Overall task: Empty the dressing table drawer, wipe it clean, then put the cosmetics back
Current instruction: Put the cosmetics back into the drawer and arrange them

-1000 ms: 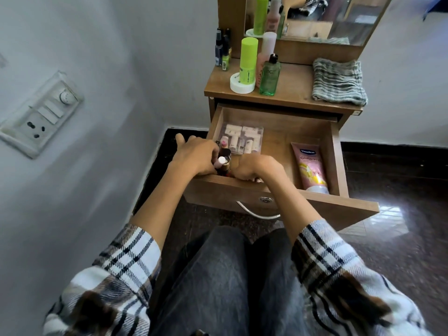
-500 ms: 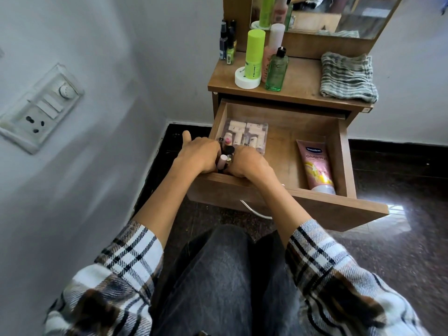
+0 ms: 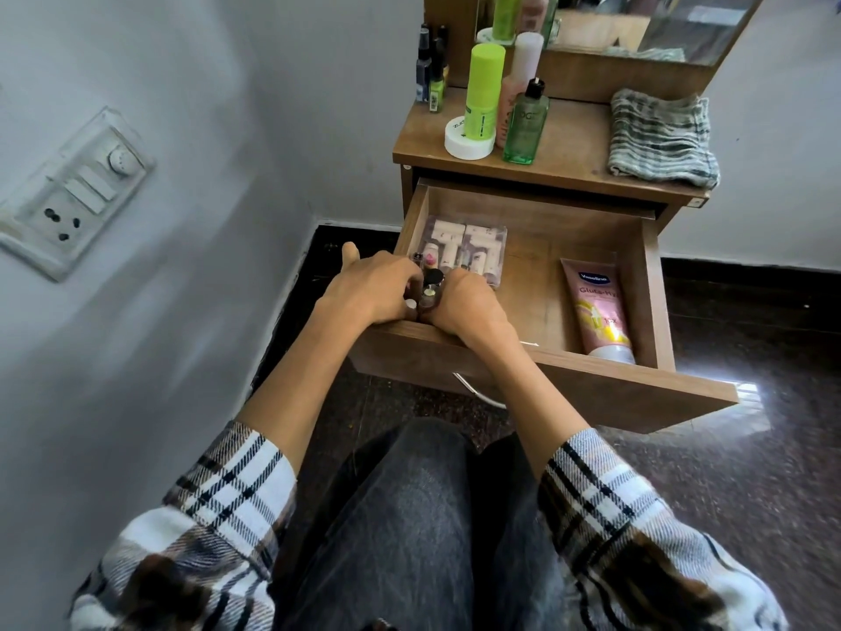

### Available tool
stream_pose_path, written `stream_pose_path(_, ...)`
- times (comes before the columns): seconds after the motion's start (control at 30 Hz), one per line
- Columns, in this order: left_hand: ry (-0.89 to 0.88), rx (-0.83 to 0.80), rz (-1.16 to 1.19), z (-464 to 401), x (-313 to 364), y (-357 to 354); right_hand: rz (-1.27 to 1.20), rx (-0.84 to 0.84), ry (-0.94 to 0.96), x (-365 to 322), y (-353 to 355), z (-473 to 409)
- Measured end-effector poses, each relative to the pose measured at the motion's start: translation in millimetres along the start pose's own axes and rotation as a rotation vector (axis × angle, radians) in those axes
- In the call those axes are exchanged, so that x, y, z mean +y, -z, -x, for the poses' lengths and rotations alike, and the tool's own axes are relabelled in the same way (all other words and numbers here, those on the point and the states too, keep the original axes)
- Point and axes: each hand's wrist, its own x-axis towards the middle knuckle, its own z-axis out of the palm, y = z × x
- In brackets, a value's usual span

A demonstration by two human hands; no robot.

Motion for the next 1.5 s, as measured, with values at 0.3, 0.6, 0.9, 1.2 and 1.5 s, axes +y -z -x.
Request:
stream_pose_path(0.3,0.046,0.094,-0.011,6,2,3,-0.088,-0.103,-0.098,7,3,-1)
stream_pose_path(0.6,0.081,0.134,-0.093,6,7,2,-0.036,-0.313,-0.058,9,17,-4)
stream_pose_path(0.9,0.123,0.144,-0.065,6,9,2,0.096,-0.406,0.056,7,26,-1)
stream_pose_path(1.2,0.006,0.085,0.041,6,9,0,0.023,-0.406,0.118,4,32,8)
stream_pose_path(1.5,-0.015,0.118,0.083,9,5,4,0.003,-0.405,0.123,3,34,13)
